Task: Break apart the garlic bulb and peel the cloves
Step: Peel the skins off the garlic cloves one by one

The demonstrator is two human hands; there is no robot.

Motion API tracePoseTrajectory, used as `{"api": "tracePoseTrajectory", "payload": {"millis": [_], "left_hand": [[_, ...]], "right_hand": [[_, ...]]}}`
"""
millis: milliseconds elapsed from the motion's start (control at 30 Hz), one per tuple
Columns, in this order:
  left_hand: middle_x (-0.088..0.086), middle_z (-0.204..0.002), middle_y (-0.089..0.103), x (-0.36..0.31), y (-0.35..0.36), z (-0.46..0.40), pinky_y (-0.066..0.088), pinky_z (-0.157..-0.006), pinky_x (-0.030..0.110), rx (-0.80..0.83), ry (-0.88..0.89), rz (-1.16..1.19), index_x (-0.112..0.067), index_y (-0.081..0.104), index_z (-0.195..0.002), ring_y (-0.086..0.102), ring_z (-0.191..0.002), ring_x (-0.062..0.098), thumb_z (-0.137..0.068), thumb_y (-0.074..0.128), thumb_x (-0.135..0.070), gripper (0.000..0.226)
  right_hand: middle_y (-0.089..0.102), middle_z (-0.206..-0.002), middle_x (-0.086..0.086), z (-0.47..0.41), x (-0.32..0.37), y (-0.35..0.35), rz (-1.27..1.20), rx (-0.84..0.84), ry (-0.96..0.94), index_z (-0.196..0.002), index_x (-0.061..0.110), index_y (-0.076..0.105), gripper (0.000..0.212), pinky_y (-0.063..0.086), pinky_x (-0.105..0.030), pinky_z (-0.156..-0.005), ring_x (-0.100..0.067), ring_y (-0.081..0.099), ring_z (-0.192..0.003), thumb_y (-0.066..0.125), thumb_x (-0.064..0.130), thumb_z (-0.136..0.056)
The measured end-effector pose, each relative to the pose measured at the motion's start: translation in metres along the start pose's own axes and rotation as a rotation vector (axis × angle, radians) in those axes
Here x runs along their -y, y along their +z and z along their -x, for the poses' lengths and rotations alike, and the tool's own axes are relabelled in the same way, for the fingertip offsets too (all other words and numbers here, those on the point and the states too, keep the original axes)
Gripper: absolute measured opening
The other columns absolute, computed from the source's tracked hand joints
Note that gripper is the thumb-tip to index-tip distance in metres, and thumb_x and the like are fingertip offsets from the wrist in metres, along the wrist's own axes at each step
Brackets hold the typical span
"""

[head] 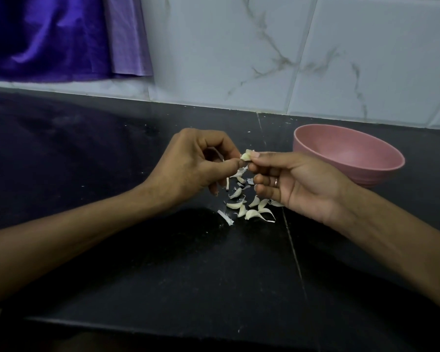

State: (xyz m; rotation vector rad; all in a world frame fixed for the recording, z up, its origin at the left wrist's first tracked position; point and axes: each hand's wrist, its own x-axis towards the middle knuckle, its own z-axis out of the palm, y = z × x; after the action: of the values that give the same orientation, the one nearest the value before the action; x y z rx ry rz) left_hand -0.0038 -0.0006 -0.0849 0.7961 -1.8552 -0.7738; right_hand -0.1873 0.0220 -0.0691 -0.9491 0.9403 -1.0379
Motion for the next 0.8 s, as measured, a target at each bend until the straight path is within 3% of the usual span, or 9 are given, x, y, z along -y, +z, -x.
{"api": "tracePoseTrajectory", "payload": {"millis": [200,367,633,800], "left_hand": [[0.012,-0.057,0.061,0.0001,0.0002,-0.0012,0.049,-0.043,0.026,0.024,-0.076,0.121,0.005,0.067,-0.078,0.057,-0.047,0.015,-0.084,0.071,-0.001,0.009],[0.005,-0.054,0.061,0.0015,-0.0004,-0.0008,0.049,-0.043,0.026,0.053,-0.054,0.104,-0.003,0.069,-0.077,0.057,-0.045,0.014,-0.085,0.071,-0.002,0.008],[0.006,-0.053,0.061,-0.0016,-0.0030,-0.0023,0.048,-0.042,0.028,0.045,-0.006,0.022,-0.008,0.070,-0.079,0.057,-0.043,0.015,-0.080,0.071,-0.021,0.013],[0.004,-0.051,0.061,0.0002,-0.0037,-0.0020,0.049,-0.043,0.030,0.020,-0.012,-0.019,-0.010,0.071,-0.080,0.056,-0.042,0.015,-0.086,0.073,-0.013,0.008]], "right_hand": [[0.072,-0.079,-0.007,0.0014,-0.0017,-0.0003,0.173,-0.001,-0.227,-0.100,0.000,0.070,0.028,0.056,-0.023,-0.055,-0.011,0.065,-0.062,0.069,0.014,-0.077],[0.070,-0.073,-0.006,0.0011,0.0005,0.0006,0.088,0.022,-0.140,-0.097,-0.004,0.069,0.027,0.057,-0.023,-0.056,-0.009,0.063,-0.059,0.067,0.011,-0.074],[0.063,-0.066,-0.002,0.0009,0.0016,0.0022,-0.013,0.091,-0.018,-0.093,0.001,0.068,0.022,0.056,-0.023,-0.051,-0.008,0.060,-0.054,0.062,0.009,-0.074],[0.063,-0.070,-0.003,-0.0020,0.0008,0.0002,-0.025,0.115,-0.005,-0.095,0.000,0.067,0.022,0.056,-0.023,-0.052,-0.009,0.062,-0.055,0.061,0.009,-0.076]]}}
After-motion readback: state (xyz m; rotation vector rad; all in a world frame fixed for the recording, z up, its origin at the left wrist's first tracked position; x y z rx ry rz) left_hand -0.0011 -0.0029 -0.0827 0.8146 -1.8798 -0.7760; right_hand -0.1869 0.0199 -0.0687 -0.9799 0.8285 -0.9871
